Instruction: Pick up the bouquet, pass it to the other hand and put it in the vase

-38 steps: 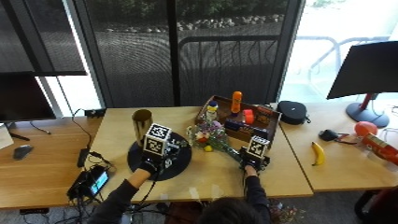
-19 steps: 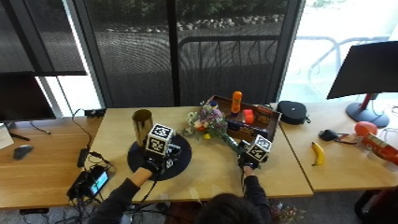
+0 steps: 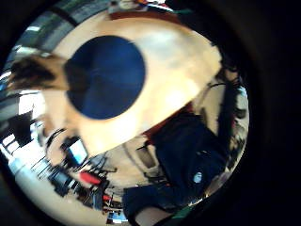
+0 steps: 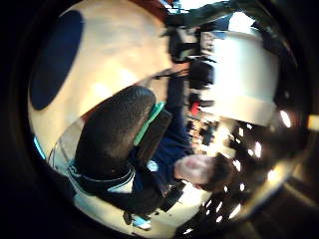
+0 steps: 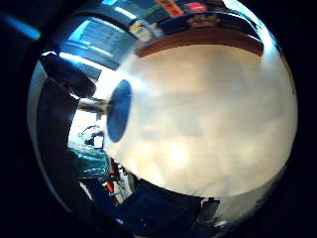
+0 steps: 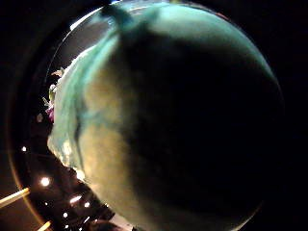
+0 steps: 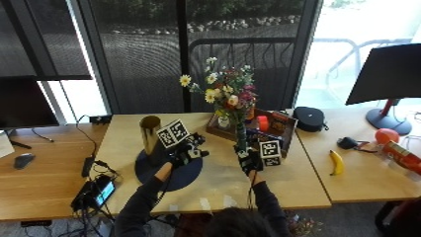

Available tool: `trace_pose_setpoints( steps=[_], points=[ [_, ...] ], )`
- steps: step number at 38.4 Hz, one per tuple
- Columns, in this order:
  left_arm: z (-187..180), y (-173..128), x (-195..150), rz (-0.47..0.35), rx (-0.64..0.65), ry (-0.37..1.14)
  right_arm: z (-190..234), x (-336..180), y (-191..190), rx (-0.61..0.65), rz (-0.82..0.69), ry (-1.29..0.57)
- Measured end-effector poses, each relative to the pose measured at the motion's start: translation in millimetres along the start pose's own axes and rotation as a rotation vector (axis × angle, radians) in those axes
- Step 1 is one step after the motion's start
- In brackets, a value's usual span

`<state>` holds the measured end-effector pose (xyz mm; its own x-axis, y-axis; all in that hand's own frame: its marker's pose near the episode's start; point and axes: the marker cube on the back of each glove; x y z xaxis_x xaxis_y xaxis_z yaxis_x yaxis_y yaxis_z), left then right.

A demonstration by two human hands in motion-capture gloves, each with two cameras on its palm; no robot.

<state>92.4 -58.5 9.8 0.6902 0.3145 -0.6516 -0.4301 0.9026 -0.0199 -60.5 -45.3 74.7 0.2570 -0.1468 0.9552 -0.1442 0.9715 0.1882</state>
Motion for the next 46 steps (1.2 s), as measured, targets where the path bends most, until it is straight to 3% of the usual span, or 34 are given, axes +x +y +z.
trace_pose_setpoints(
  steps=[8,12,18,23,29,38,46],
  points=[
    [-11,-33,46,0.093,0.103,0.533,24,-16,15,-0.129,-0.099,-0.147],
    [-9,-41,73,0.113,0.099,0.698,38,-28,27,-0.196,-0.132,-0.203],
    [1,-43,99,0.151,0.098,0.699,52,-47,50,-0.210,-0.169,-0.216],
    [6,-39,113,0.166,0.095,0.757,64,-35,46,-0.209,-0.339,-0.166],
    [12,-47,111,0.128,0.104,0.825,79,-29,56,-0.247,-0.172,-0.165],
    [10,-57,96,0.031,0.313,0.911,107,-26,53,-0.257,-0.149,-0.153],
    [-6,-50,97,0.019,0.467,0.792,119,-30,55,-0.340,-0.139,-0.192]
  ],
)
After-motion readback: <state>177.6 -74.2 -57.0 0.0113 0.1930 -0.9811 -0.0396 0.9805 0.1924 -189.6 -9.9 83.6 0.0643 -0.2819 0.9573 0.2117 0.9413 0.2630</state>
